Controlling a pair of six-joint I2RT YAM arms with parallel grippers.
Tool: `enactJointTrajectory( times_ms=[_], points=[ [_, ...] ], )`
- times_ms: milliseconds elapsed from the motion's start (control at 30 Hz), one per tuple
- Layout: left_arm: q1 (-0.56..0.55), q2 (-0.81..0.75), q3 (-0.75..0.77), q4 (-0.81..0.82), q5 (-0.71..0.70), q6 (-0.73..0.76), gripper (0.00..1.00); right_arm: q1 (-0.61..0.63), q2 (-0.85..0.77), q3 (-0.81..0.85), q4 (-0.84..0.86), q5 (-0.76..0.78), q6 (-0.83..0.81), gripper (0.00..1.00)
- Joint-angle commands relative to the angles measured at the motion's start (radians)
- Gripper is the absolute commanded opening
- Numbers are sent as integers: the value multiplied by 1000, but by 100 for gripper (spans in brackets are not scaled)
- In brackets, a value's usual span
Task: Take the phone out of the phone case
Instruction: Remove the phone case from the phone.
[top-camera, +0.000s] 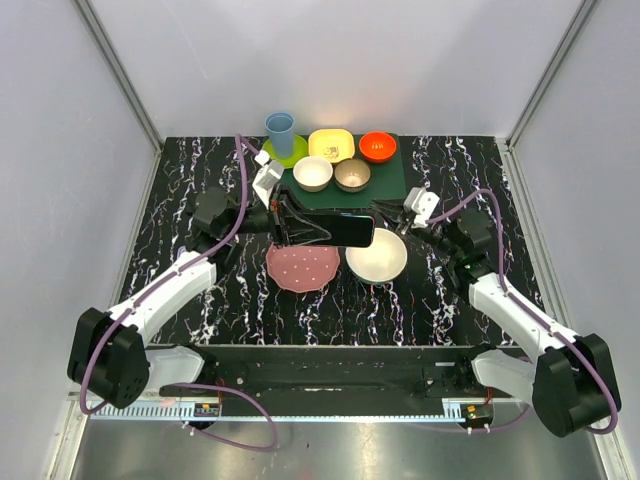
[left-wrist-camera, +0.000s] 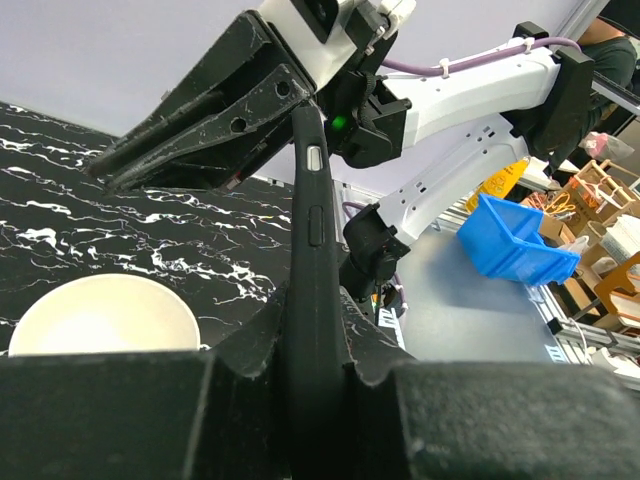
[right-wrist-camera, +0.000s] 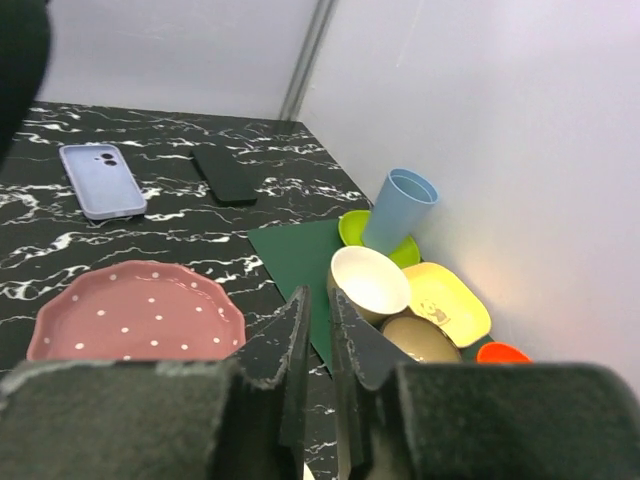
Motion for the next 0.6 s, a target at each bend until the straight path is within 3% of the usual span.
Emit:
enactJointTrajectory(
  times_ms=[0, 400, 567],
  points=[
    [3, -29, 45, 107, 21, -20, 0, 3, -2, 31, 12, 84, 10, 20],
    [3, -48, 38, 57, -4, 41, 0, -8, -32, 103, -70, 137, 197, 46],
    [5, -50, 45, -9, -24, 87, 0, -25, -44, 121, -77, 135, 292, 49]
  ],
)
